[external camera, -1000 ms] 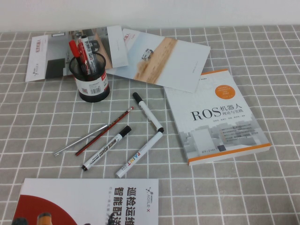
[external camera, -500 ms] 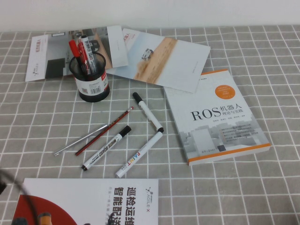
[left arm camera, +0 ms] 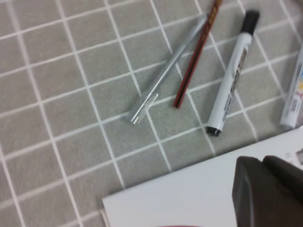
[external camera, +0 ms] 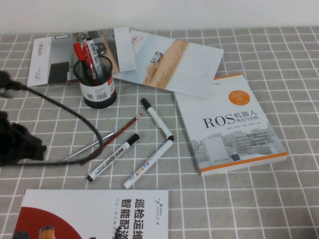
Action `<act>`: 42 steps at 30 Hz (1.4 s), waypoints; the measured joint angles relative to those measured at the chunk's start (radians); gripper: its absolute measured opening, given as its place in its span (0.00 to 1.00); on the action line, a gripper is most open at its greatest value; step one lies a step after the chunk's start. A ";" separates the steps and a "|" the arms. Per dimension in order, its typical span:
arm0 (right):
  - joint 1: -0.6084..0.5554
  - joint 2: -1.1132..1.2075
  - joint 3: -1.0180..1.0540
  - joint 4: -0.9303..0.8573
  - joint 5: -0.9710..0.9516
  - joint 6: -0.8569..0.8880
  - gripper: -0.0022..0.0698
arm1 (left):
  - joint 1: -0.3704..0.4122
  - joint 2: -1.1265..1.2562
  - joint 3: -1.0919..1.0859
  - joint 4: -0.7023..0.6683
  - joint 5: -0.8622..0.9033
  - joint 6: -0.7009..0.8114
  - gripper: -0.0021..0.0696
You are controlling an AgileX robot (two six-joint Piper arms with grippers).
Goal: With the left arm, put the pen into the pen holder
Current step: Pick up the pen on the table
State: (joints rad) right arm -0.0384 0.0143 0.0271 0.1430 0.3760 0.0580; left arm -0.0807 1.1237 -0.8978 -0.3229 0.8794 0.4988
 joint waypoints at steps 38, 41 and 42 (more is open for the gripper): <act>0.000 0.000 0.000 0.000 0.000 0.000 0.01 | -0.178 0.822 -0.535 0.323 0.095 0.252 0.49; 0.000 0.000 0.000 0.000 0.000 0.000 0.01 | -0.178 0.838 -0.535 0.323 0.057 0.252 0.49; 0.000 0.000 0.000 0.000 0.000 0.000 0.01 | -0.178 0.845 -0.537 0.323 0.050 0.252 0.49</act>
State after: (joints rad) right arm -0.0384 0.0143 0.0271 0.1430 0.3760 0.0580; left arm -0.2591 1.9687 -1.4353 0.0000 0.9293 0.7503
